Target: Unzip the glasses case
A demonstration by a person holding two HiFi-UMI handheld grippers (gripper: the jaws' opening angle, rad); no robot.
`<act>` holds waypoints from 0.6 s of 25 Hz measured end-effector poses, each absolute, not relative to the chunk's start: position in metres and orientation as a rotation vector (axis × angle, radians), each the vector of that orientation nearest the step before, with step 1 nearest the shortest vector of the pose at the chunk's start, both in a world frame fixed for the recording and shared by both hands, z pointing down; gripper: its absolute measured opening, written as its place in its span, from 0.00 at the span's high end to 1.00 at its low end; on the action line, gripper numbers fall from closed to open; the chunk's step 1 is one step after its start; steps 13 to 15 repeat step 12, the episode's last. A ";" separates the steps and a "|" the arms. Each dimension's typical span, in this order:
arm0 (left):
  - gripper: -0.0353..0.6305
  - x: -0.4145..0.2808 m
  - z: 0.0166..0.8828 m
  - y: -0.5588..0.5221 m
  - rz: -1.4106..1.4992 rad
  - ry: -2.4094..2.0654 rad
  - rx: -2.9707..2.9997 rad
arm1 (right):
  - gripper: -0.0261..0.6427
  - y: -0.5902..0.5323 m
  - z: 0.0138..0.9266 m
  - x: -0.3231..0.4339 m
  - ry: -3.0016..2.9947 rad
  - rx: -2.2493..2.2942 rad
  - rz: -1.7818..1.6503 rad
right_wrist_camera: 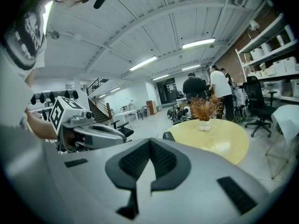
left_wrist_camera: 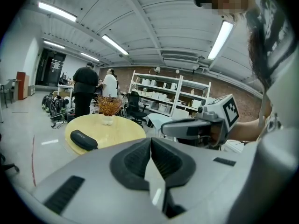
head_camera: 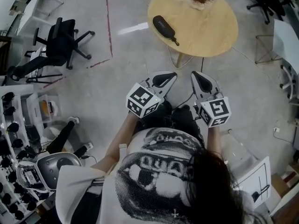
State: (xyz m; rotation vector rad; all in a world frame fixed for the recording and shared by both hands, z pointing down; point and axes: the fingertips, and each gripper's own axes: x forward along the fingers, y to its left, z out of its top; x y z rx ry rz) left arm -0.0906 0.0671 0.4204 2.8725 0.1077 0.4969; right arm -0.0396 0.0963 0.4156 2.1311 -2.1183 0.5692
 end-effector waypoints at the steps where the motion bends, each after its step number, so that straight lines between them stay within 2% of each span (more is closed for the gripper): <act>1: 0.93 -0.091 0.421 0.064 0.497 0.111 2.871 | 0.97 0.093 0.416 -0.040 -2.117 2.131 0.572; 15: 0.93 -0.093 0.425 0.041 0.481 0.135 2.863 | 0.97 0.069 0.421 -0.046 -2.105 2.122 0.587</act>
